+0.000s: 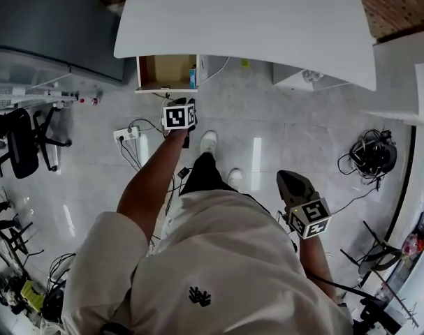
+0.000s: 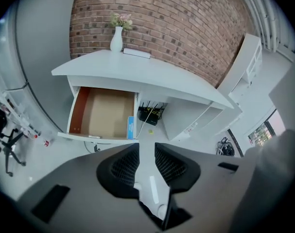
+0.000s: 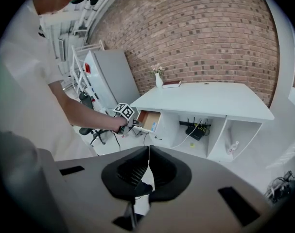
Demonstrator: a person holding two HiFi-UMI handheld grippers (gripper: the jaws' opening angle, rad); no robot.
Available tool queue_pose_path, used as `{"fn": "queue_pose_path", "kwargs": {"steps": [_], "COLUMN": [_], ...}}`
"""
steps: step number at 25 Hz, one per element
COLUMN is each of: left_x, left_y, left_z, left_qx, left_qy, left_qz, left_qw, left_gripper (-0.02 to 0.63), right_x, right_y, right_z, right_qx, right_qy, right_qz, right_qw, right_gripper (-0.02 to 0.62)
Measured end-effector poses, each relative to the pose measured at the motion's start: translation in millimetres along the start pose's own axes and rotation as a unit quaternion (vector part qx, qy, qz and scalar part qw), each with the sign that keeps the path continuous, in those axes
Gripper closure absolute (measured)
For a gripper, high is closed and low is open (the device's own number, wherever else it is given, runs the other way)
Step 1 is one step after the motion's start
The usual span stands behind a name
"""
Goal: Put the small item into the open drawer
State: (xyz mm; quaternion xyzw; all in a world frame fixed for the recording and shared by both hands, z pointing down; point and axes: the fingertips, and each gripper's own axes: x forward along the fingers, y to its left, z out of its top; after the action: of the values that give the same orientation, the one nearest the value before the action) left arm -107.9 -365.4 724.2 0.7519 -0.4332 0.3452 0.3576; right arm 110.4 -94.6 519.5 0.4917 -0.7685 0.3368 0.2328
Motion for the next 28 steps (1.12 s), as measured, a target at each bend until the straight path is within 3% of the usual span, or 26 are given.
{"fn": "queue_pose_path", "kwargs": {"steps": [6, 17, 22, 28], "left_x": [-77, -229, -280, -325], "left_y": [-49, -156, -204, -238], "left_z": [-47, -135, -172, -187], "left_qx": [-0.008, -0.015, 0.015, 0.052], "left_qy": [-0.028, -0.101, -0.109, -0.127], "left_qz": [-0.039, -0.123, -0.155, -0.168], "left_qw": [0.9988, 0.9871, 0.9818, 0.9762], "left_gripper": [0.565, 0.577, 0.577, 0.577], "right_x": [-43, -99, -122, -139], "right_y": [13, 54, 67, 78], "right_z": [-32, -86, -99, -104], "right_qx": [-0.031, -0.091, -0.096, -0.114], "right_qy": [-0.018, -0.043, -0.053, -0.063], "right_qz": [0.031, 0.09, 0.11, 0.121], "right_qw": [0.999, 0.991, 0.988, 0.984], "right_gripper": [0.565, 0.565, 0.565, 0.565]}}
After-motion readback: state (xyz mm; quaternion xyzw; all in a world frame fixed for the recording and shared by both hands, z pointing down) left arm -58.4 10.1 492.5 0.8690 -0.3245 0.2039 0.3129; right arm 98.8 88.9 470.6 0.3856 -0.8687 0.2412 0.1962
